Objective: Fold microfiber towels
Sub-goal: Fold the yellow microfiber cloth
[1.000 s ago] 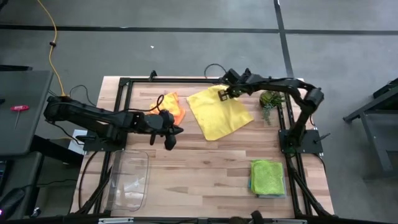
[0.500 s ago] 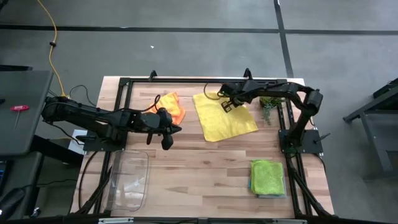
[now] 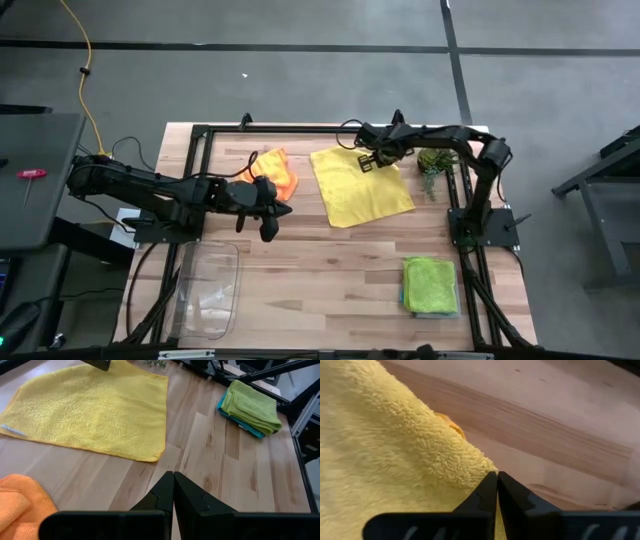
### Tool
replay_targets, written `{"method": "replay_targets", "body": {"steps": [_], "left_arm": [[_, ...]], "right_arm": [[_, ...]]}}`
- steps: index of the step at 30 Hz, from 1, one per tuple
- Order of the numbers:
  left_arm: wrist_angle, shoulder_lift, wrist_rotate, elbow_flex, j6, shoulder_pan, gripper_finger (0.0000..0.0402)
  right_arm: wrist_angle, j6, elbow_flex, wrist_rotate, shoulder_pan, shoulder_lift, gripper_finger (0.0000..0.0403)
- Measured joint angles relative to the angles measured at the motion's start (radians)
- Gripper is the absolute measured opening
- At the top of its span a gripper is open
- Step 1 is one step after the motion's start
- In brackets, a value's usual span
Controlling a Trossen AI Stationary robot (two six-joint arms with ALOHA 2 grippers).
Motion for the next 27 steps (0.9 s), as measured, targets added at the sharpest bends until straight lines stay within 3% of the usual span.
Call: {"method": "replay_targets", "body": {"steps": [4,11,15,20,23,27], "left_arm": [[0.000,0.000,-0.001,0.000,-0.018,0.000,0.0000],[0.001,0.000,-0.002,0.000,-0.027,0.000,0.0000],[0.001,0.000,-0.004,0.000,-0.027,0.000,0.0000],[0.001,0.000,-0.006,0.000,-0.027,0.000,0.0000],[0.001,0.000,-0.007,0.000,-0.027,0.001,0.0000],[0.001,0.000,-0.007,0.000,-0.023,0.001,0.0000]], "right_arm": [[0.008,-0.004,0.000,0.002,-0.018,0.008,0.0049],[0.015,-0.095,0.014,0.005,-0.051,-0.033,0.0151],[0.023,-0.149,0.016,-0.084,-0.035,-0.080,0.0182],[0.062,-0.134,-0.025,-0.179,0.096,-0.099,0.0175],[0.082,-0.070,-0.076,-0.166,0.204,-0.091,0.0150],[0.080,0.037,-0.133,-0.067,0.308,-0.089,0.0096]]}}
